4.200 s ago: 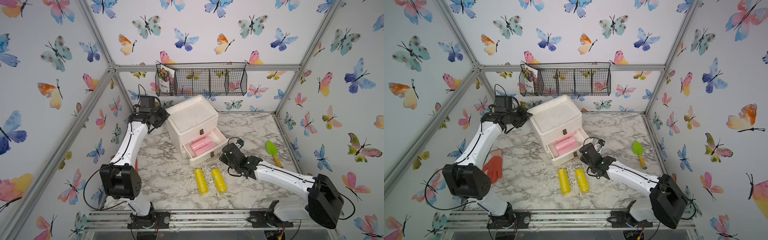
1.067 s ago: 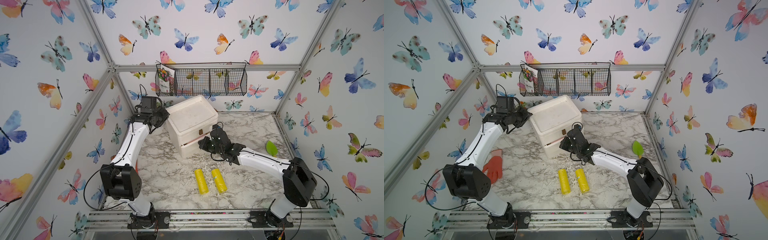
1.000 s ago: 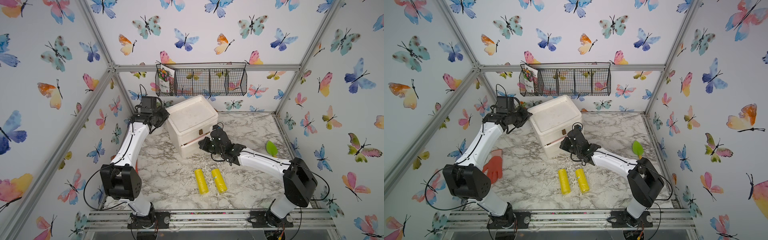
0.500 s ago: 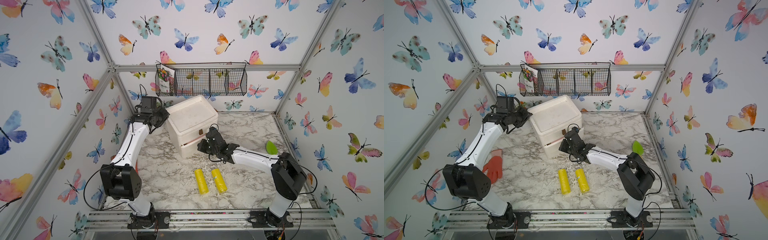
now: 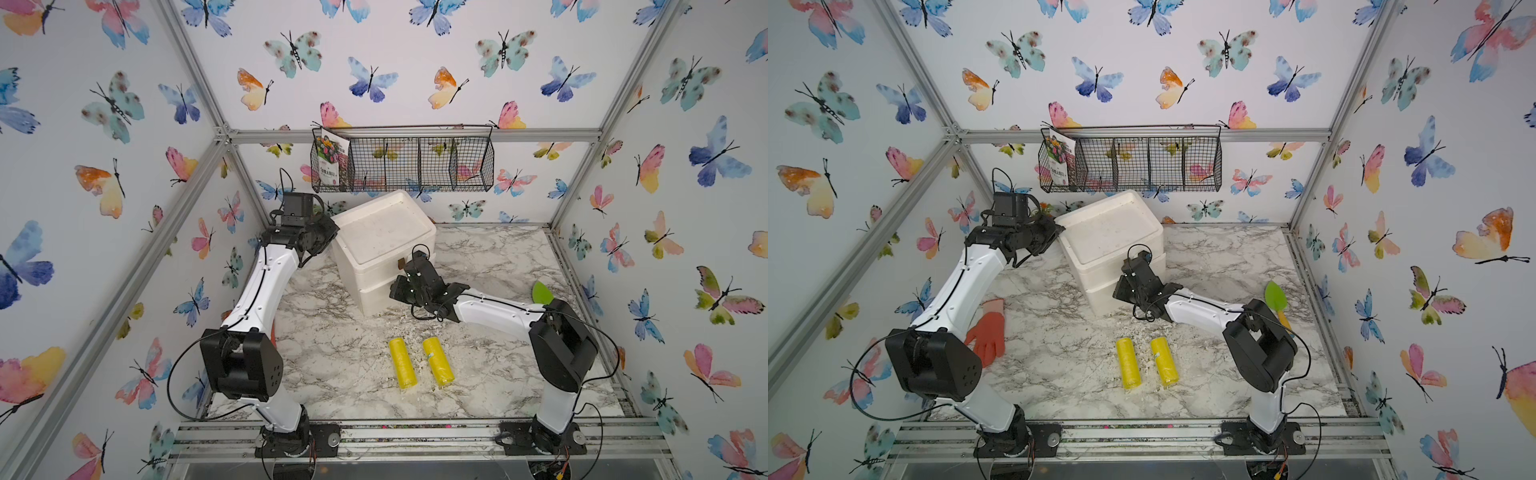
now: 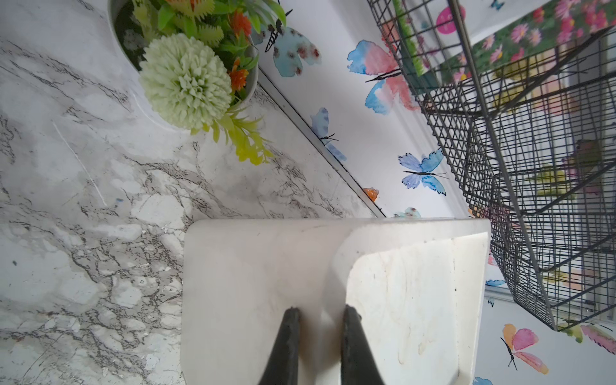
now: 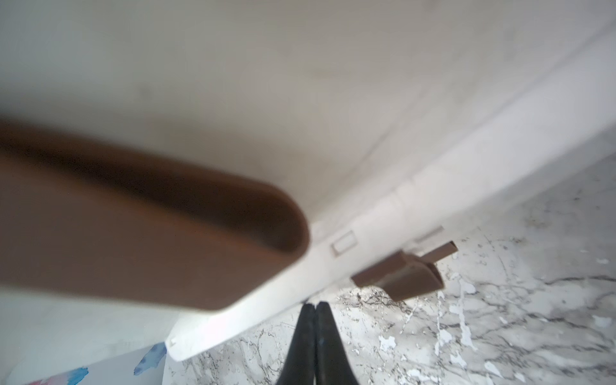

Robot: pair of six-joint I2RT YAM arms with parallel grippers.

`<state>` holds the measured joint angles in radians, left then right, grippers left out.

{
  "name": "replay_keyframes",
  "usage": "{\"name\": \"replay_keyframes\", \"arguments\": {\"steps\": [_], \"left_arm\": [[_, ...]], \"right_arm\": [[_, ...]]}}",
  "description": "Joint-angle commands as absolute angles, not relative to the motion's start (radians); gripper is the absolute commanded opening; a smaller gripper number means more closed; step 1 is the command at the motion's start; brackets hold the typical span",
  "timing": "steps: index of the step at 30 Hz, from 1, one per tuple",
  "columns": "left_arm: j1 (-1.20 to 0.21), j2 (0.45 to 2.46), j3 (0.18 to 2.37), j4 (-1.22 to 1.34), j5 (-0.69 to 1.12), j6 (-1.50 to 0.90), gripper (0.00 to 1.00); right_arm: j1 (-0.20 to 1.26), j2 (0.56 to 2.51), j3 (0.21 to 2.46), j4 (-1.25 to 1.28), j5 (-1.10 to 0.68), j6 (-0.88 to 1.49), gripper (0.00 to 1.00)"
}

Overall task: Sort the rolls of trash bags by color and place them into the drawer
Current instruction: Close the drawer of the storage box.

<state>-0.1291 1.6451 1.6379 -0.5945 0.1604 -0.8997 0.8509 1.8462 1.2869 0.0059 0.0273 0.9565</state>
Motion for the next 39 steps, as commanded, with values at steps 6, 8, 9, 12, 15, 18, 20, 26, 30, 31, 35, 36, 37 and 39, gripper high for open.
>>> {"name": "replay_keyframes", "arguments": {"steps": [6,8,9,12,15,18,20,26,30,31,35,36,37,39], "left_arm": [[-0.150,1.724,1.670,-0.658,0.269,-0.871,0.24],[-0.149,1.736,1.695,-0.674,0.267,-0.863,0.26],[-0.149,1.744,1.706,-0.681,0.270,-0.857,0.27],[-0.146,1.766,1.742,-0.695,0.287,-0.847,0.29],[-0.140,1.780,1.769,-0.699,0.301,-0.845,0.30],[-0.129,1.790,1.793,-0.704,0.313,-0.842,0.30],[-0.120,1.795,1.807,-0.704,0.330,-0.842,0.30],[-0.114,1.811,1.842,-0.716,0.357,-0.832,0.29],[-0.111,1.823,1.847,-0.724,0.365,-0.820,0.27],[-0.113,1.825,1.846,-0.728,0.364,-0.815,0.25],[-0.113,1.828,1.837,-0.736,0.359,-0.810,0.18],[-0.113,1.826,1.834,-0.736,0.358,-0.811,0.16],[-0.113,1.824,1.833,-0.735,0.356,-0.810,0.14],[-0.112,1.821,1.827,-0.735,0.354,-0.811,0.12]], "right_arm": [[0.839,1.838,1.249,0.069,0.028,0.949,0.06],[0.838,1.831,1.233,0.080,0.025,0.954,0.06],[0.836,1.828,1.225,0.085,0.025,0.956,0.06],[0.833,1.816,1.208,0.089,0.026,0.957,0.06],[0.830,1.800,1.190,0.092,0.029,0.957,0.06],[0.829,1.779,1.167,0.092,0.037,0.953,0.07],[0.827,1.759,1.144,0.092,0.050,0.948,0.08],[0.818,1.716,1.057,0.096,0.065,0.957,0.26],[0.799,1.700,0.993,0.126,0.042,0.989,0.37],[0.790,1.699,0.972,0.143,0.025,1.004,0.38],[0.751,1.702,0.896,0.254,-0.042,1.033,0.43],[0.746,1.706,0.890,0.268,-0.045,1.026,0.43],[0.743,1.711,0.888,0.282,-0.048,1.014,0.44],[0.739,1.722,0.888,0.311,-0.058,0.996,0.46]]}}
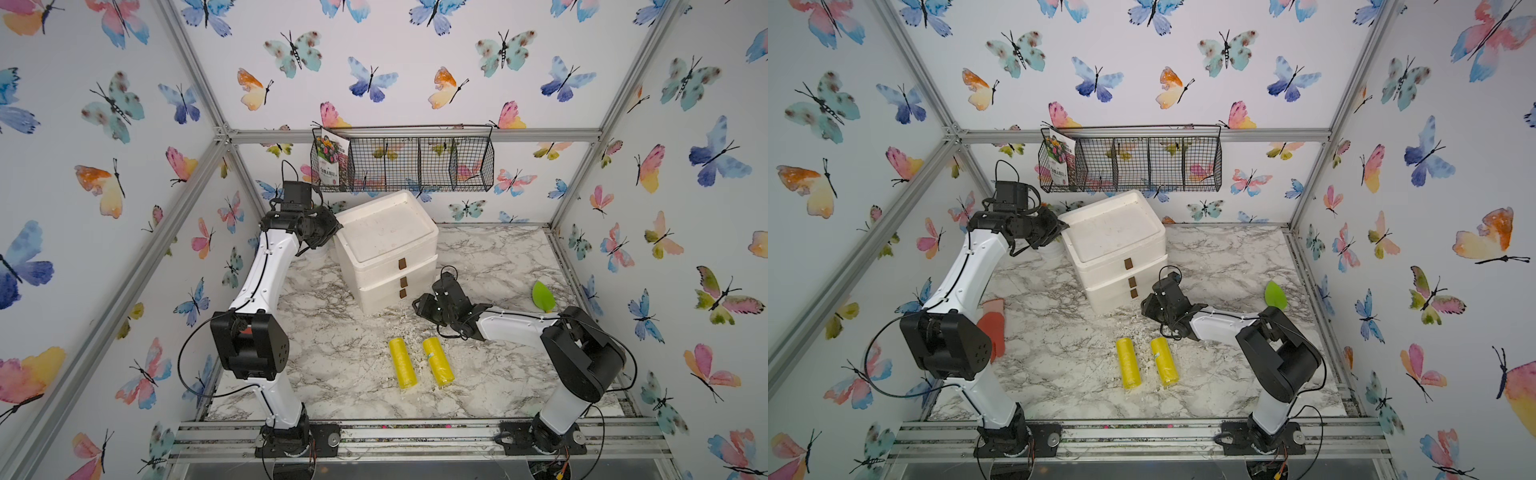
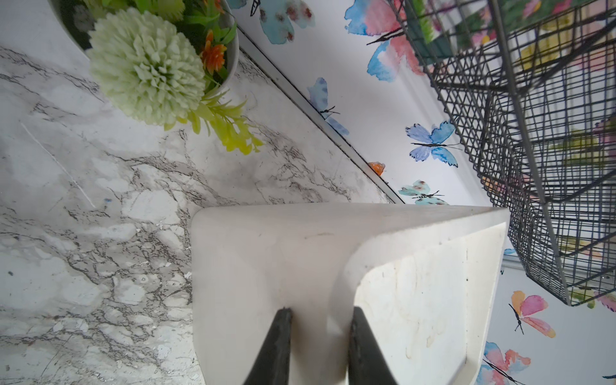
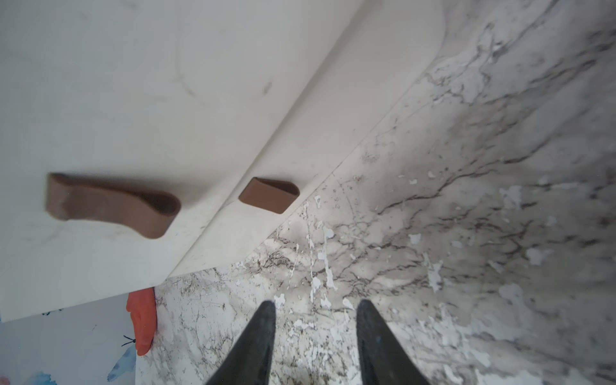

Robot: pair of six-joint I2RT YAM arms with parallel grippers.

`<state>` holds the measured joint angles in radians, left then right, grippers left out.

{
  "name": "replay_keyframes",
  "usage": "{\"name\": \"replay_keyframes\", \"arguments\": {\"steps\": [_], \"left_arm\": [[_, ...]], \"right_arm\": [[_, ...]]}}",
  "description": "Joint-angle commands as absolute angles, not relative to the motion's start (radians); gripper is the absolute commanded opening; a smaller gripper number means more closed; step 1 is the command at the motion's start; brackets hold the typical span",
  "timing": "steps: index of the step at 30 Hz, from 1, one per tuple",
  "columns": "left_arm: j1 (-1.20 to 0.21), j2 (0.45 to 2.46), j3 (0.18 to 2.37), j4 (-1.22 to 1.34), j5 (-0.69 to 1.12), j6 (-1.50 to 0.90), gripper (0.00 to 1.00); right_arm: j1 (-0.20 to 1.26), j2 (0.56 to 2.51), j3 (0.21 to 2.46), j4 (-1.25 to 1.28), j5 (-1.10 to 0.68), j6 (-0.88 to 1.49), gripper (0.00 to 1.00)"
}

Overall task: Sort the rolls of trash bags by color and place them into the drawer
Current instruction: Close the drawer of the storage box.

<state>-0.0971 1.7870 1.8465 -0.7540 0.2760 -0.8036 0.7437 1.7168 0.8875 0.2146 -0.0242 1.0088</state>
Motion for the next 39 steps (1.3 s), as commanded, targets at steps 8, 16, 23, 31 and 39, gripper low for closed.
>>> {"name": "replay_keyframes", "arguments": {"steps": [8,16,23,31,39], "left_arm": [[-0.113,1.816,1.809,-0.716,0.370,-0.824,0.07],[-0.113,1.806,1.785,-0.705,0.374,-0.824,0.04],[-0.112,1.805,1.777,-0.698,0.379,-0.824,0.04],[-0.113,1.806,1.764,-0.689,0.383,-0.824,0.04],[-0.112,1.800,1.754,-0.686,0.384,-0.826,0.04]], "right_arm": [[0.723,1.821,0.843,0.592,-0.153,0.995,0.56],[0.707,1.909,0.769,0.829,-0.208,1.139,0.57],[0.707,1.912,0.775,0.852,-0.195,1.158,0.53],[0.707,1.888,0.770,0.890,-0.183,1.157,0.42],[0.691,1.916,0.872,0.811,-0.188,1.117,0.41]]}}
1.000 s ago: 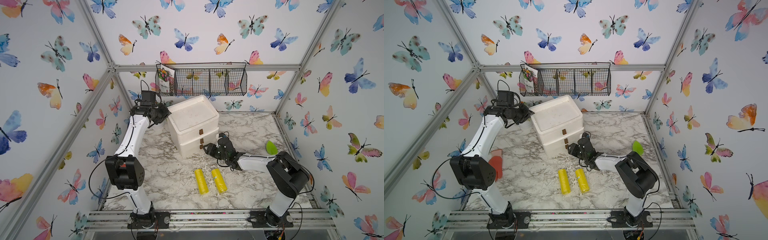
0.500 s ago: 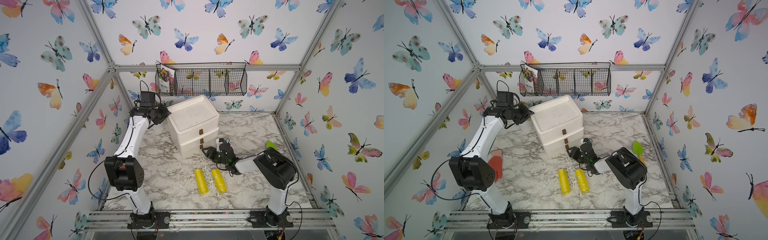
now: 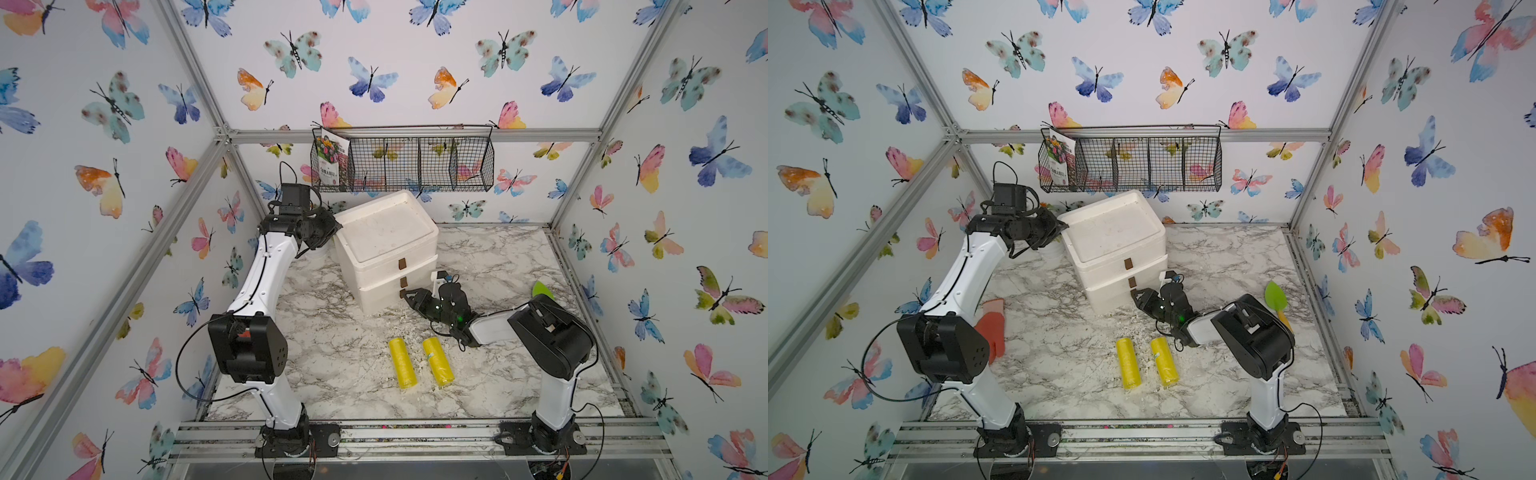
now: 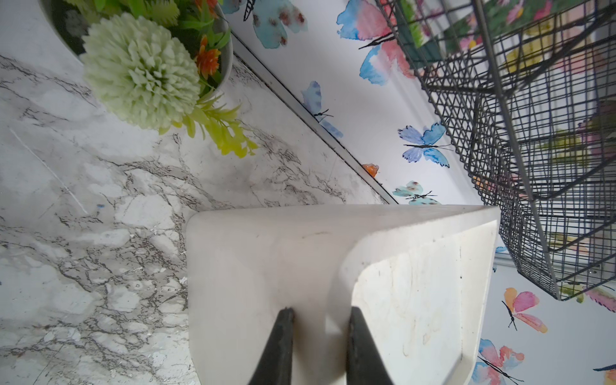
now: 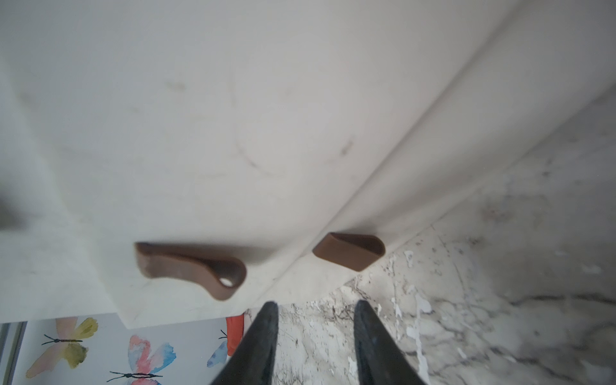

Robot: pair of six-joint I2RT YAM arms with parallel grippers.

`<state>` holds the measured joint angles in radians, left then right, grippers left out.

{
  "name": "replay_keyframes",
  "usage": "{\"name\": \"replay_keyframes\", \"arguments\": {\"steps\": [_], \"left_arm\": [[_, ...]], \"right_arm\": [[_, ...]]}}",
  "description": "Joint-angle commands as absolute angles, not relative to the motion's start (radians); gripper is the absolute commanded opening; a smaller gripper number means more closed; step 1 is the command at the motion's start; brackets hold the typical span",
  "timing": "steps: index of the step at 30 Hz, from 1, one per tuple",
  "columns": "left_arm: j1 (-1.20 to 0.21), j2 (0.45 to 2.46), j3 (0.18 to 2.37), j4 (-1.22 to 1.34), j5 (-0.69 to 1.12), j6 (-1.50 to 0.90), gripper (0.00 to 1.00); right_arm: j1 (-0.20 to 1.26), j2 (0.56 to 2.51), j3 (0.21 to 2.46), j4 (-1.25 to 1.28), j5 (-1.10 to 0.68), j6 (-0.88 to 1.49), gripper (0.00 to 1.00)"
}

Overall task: Sort the rolls of trash bags by color and place them into the drawer
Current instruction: Close the drawer of the storage box.

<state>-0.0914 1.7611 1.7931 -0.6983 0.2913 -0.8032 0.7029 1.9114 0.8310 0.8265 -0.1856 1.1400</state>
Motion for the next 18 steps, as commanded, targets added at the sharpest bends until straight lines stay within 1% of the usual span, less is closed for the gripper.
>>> {"name": "replay_keyframes", "arguments": {"steps": [1,7,12,14,18], "left_arm": [[-0.113,1.797,1.752,-0.687,0.385,-0.828,0.04],[-0.113,1.789,1.740,-0.683,0.386,-0.830,0.04],[-0.112,1.786,1.736,-0.678,0.390,-0.834,0.04],[-0.112,1.786,1.738,-0.678,0.387,-0.834,0.04],[-0.112,1.786,1.728,-0.671,0.393,-0.838,0.04]], "right_arm": [[0.690,1.922,0.888,0.804,-0.192,1.114,0.40],[0.681,1.966,0.963,0.740,-0.206,1.098,0.41],[0.675,1.992,0.965,0.738,-0.229,1.103,0.41],[0.675,1.989,0.952,0.738,-0.228,1.099,0.42],[0.675,1.984,0.920,0.732,-0.211,1.092,0.50]]}}
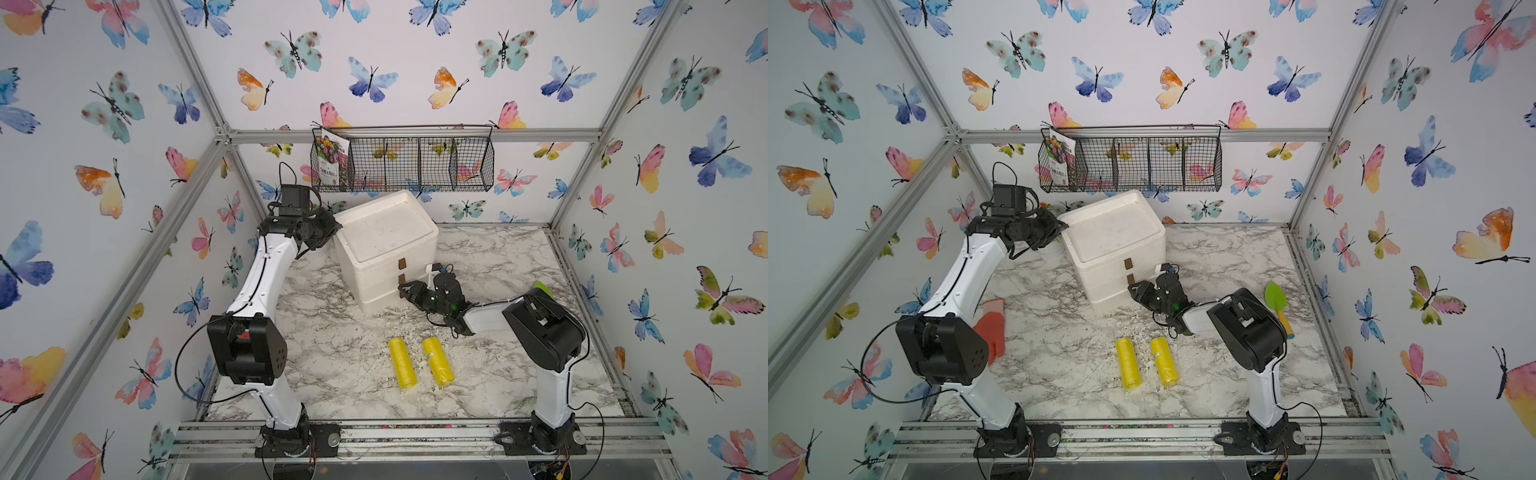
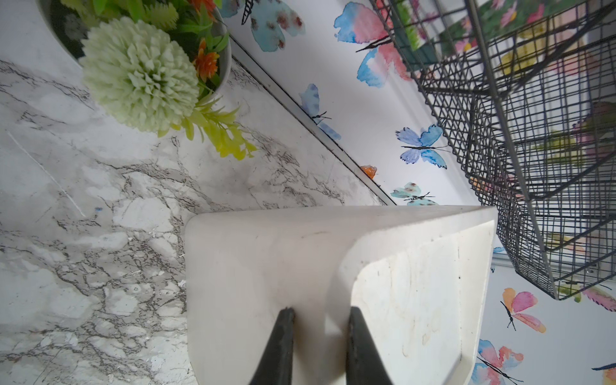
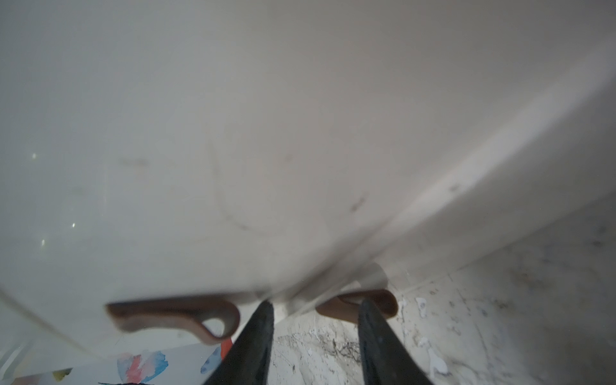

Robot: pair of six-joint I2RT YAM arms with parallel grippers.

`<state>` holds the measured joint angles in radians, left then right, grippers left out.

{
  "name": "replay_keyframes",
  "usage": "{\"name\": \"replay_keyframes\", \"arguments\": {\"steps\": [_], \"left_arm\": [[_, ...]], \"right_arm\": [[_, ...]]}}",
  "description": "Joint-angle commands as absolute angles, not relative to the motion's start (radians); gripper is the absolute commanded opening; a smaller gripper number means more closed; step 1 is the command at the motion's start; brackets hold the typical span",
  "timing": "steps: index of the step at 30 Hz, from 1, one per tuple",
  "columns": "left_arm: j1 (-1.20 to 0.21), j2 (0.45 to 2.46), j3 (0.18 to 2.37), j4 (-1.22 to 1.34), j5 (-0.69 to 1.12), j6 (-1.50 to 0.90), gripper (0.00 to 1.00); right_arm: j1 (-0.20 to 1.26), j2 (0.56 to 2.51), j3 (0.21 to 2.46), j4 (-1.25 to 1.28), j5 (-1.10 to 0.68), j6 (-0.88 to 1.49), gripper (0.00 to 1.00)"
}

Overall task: Sort the rolls of trash bags by color and place them into the drawer
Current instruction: Open the drawer in the storage box.

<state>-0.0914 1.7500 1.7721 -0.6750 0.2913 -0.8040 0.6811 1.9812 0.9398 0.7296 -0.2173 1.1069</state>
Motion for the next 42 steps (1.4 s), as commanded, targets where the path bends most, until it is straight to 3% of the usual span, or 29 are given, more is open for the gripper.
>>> {"name": "replay_keyframes", "arguments": {"steps": [1,11,18,42], "left_arm": [[-0.112,1.786,1.725,-0.668,0.394,-0.839,0.04],[-0.112,1.783,1.718,-0.665,0.394,-0.841,0.04],[-0.115,1.780,1.713,-0.662,0.397,-0.845,0.04],[-0.114,1.768,1.717,-0.664,0.396,-0.852,0.05]], "right_arm": [[0.675,1.987,0.916,0.729,-0.211,1.092,0.51],[0.674,2.000,0.907,0.700,-0.204,1.140,0.56],[0.665,2.022,0.824,0.874,-0.211,1.296,0.58],[0.664,2.156,0.837,1.184,-0.216,1.438,0.54]]}}
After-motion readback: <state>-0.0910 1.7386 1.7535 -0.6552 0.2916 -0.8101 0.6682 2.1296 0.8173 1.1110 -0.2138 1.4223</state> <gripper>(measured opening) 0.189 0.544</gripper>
